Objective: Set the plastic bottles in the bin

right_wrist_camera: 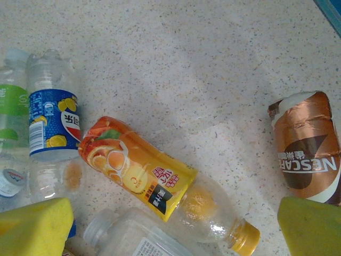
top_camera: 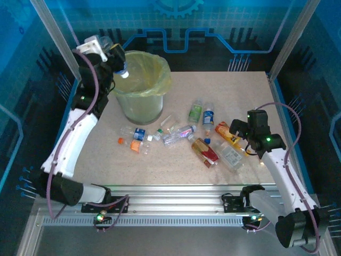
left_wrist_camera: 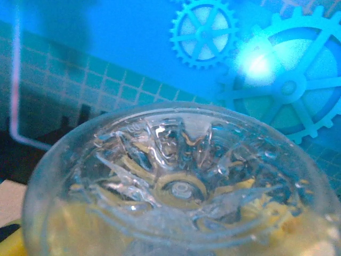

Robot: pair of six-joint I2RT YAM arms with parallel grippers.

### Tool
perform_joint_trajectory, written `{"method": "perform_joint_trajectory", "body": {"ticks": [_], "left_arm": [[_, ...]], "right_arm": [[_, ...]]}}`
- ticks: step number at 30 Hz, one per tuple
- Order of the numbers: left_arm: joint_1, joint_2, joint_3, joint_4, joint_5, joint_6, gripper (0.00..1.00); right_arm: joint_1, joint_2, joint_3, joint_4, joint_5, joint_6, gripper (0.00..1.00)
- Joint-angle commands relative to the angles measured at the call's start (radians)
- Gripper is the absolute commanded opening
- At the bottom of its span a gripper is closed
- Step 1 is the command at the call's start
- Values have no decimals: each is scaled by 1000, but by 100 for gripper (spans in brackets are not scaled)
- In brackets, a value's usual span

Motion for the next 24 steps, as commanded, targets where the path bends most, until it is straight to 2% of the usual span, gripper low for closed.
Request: {"method": "perform_joint_trajectory", "body": {"ticks": [1, 9, 17, 24], "left_arm": [[-4, 98, 110, 68, 90, 81, 37], [-2, 349, 329, -97, 217, 126, 37], [8, 428, 313, -147, 242, 157, 37], [37, 465, 274, -169, 239, 172, 37]], "right_arm": [[-13, -25, 28, -30, 20, 26, 100], [-14, -13, 78, -53, 18, 34, 100], [-14, -17, 87, -81, 35, 69, 100], [-14, -33, 94, -66, -18, 43, 100]]}}
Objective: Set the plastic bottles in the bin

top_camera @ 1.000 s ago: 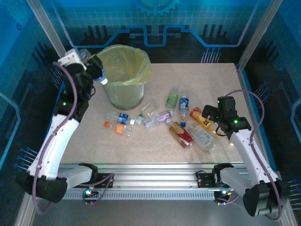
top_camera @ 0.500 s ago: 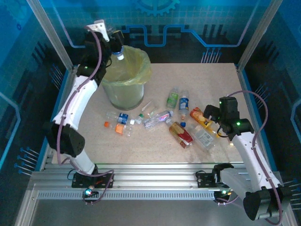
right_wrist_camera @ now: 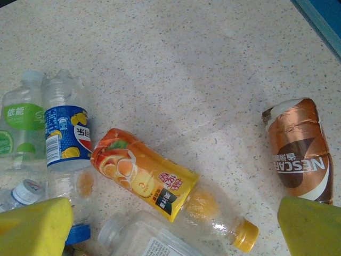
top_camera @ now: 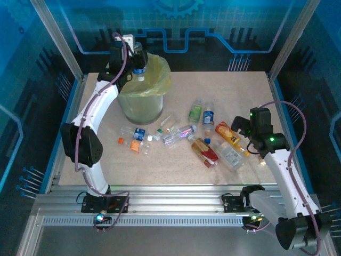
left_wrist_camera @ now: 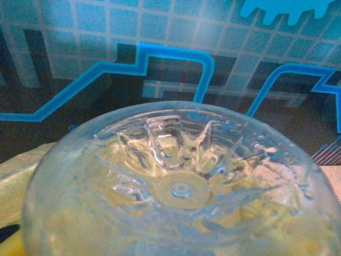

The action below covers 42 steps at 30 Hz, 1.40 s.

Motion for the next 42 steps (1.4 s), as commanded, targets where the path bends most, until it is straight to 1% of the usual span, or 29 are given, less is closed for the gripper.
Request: {"method": "perform_joint_trajectory", "body": {"ticks": [1, 4, 9, 15, 18, 20, 24, 30, 32, 35, 39, 40, 42], "left_arm": [[24, 23, -23, -9, 19, 28, 37], [35, 35, -38, -23, 19, 27, 37], [37, 45, -72, -35, 13, 31, 37], [37, 54, -102, -46, 5, 34, 40], [36, 66, -104, -58, -5, 41, 43], [37, 73, -104, -68, -13, 44, 47], [37, 82, -99, -82, -22, 44, 63], [36, 82, -69, -110, -24, 34, 73], [36, 77, -58, -121, -25, 28, 76], [37, 62, -46, -137, -24, 21, 85], [34, 22, -44, -152, -13, -2, 97], [33, 12, -44, -160, -10, -12, 99], [28, -19, -47, -173, 2, -30, 99]], "right_arm": [[-14, -21, 29, -8, -31, -3, 100], [-16, -20, 34, -4, -58, -16, 100], [-17, 17, 57, -45, -44, 0, 100], [-19, 31, 42, -2, -132, -34, 100], [-18, 21, 31, 12, -135, -35, 100], [-18, 20, 28, 12, -137, -39, 100], [-19, 27, 26, 7, -149, -59, 100], [-15, 48, 37, -14, -202, -109, 100], [-9, 49, 43, -29, -222, -133, 97], [13, 48, 59, -78, -230, -168, 92], [65, 37, 82, -163, -215, -196, 90], [76, 37, 88, -185, -216, -200, 89], [108, 38, 99, -236, -212, -203, 89]]}}
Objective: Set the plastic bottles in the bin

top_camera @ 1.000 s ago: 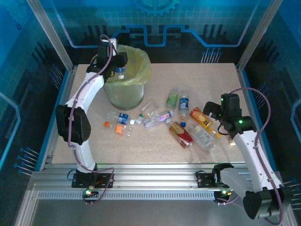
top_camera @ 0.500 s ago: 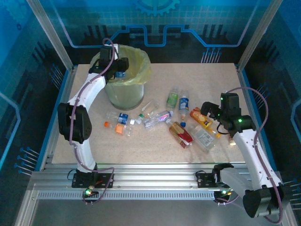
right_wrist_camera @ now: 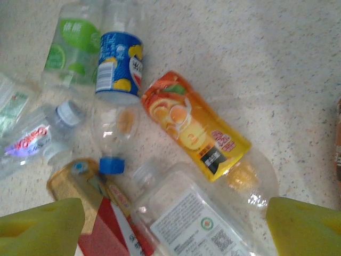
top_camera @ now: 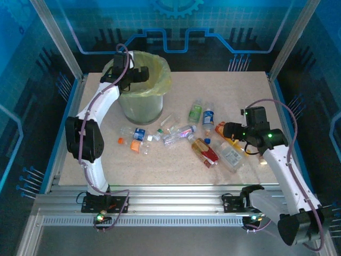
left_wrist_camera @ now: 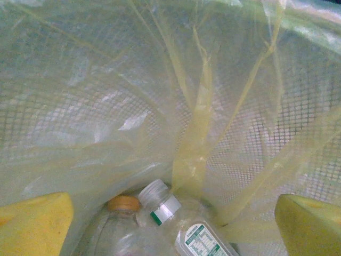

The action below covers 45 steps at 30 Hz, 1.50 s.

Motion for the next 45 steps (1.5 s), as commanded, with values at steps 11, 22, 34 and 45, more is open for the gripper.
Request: {"method": "perform_joint_trajectory", "body": {"ticks": [11, 22, 34, 45], "left_arm": [[-22, -330, -112, -48, 102, -201, 99], [-22, -649, -409, 62, 118, -347, 99], [-22, -723, -483, 80, 119, -364, 99], [-22, -715, -494, 85, 121, -370, 99]], "right_arm": [[283, 84, 32, -213, 12, 7, 87], [456, 333, 74, -185, 76, 27, 84], [501, 461, 83, -125, 90, 17, 84], [529, 530, 71, -106, 100, 22, 84]]}}
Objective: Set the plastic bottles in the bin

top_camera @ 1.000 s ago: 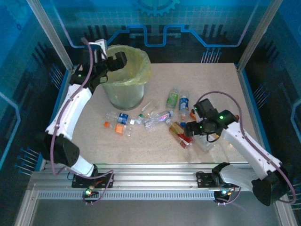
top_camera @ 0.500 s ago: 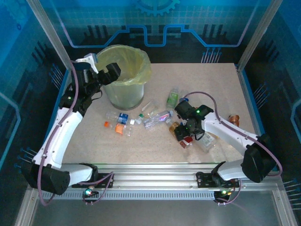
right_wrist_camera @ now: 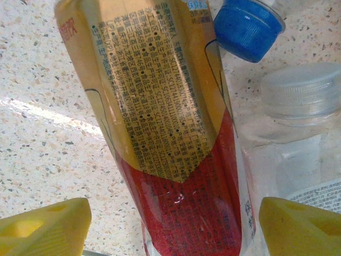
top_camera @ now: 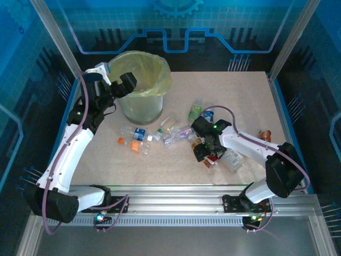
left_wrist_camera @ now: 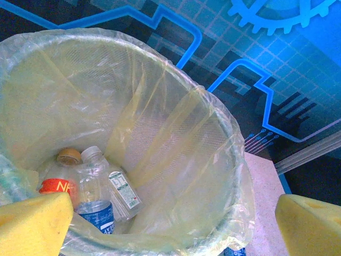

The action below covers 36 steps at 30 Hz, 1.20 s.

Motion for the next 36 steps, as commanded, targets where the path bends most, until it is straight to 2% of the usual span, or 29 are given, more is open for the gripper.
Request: {"method": "perform_joint_trajectory", "body": {"ticks": [1, 15, 20, 36], "left_arm": [[-4, -3, -9, 20, 13, -13, 99], [-4, 2, -9, 19, 6, -17, 99], [-4, 2, -10, 20, 8, -20, 99], [-4, -5, -6, 14, 1, -18, 99]], "right_arm": [[23, 27, 7, 6, 13, 12, 84], [83, 63, 3, 18, -36, 27, 85], [83, 71, -13, 29, -16, 51, 89], [83, 157, -66, 145, -8, 39, 87]]}}
